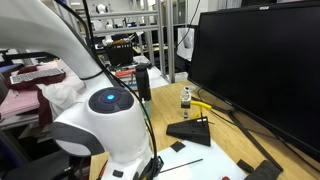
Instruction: Remove one yellow object from the table and put it on the black rack
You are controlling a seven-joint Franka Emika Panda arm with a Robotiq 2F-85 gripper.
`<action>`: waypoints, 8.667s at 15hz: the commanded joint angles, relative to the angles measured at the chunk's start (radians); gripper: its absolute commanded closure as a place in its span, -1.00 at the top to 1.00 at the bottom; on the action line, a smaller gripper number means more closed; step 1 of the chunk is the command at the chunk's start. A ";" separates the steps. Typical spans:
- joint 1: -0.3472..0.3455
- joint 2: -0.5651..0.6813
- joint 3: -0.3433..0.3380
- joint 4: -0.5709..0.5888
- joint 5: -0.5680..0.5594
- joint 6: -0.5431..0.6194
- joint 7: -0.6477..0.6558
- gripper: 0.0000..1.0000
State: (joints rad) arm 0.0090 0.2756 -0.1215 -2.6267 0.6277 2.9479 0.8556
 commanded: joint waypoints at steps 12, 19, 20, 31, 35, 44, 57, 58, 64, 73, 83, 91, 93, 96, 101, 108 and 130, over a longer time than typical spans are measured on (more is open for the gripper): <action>-0.032 -0.031 0.013 0.007 0.021 -0.087 -0.077 0.80; -0.049 -0.032 0.051 -0.001 0.139 -0.030 -0.106 -0.13; -0.051 -0.030 0.058 0.000 0.168 -0.025 -0.120 -0.26; -0.043 -0.008 0.047 0.000 0.236 -0.011 -0.148 -0.90; -0.031 -0.026 0.035 -0.008 0.204 -0.041 -0.128 -0.92; -0.026 -0.128 0.003 -0.046 0.054 -0.128 -0.083 -0.92; -0.053 -0.339 0.000 0.091 -0.821 -0.628 0.412 -0.92; -0.053 -0.348 0.011 0.108 -0.861 -0.665 0.401 -0.92; -0.047 -0.343 0.078 0.201 -1.246 -0.787 0.543 -0.92; 0.004 -0.236 0.139 0.286 -1.580 -0.787 0.543 -0.92; 0.017 -0.221 0.137 0.281 -1.559 -0.779 0.541 -0.69; 0.084 -0.181 0.187 0.416 -1.733 -1.064 0.483 -0.92; 0.115 -0.147 0.213 0.475 -1.781 -1.135 0.437 -0.92; 0.149 -0.066 0.235 0.549 -1.843 -1.214 0.360 -0.92; 0.188 0.047 0.241 0.610 -1.992 -1.265 0.237 -0.92; 0.179 0.049 0.248 0.604 -1.976 -1.244 0.266 -0.69; 0.303 0.219 0.326 0.655 -2.419 -1.421 0.031 -0.92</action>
State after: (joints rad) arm 0.3157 0.4752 0.2018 -1.9859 -1.7461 1.5591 0.9354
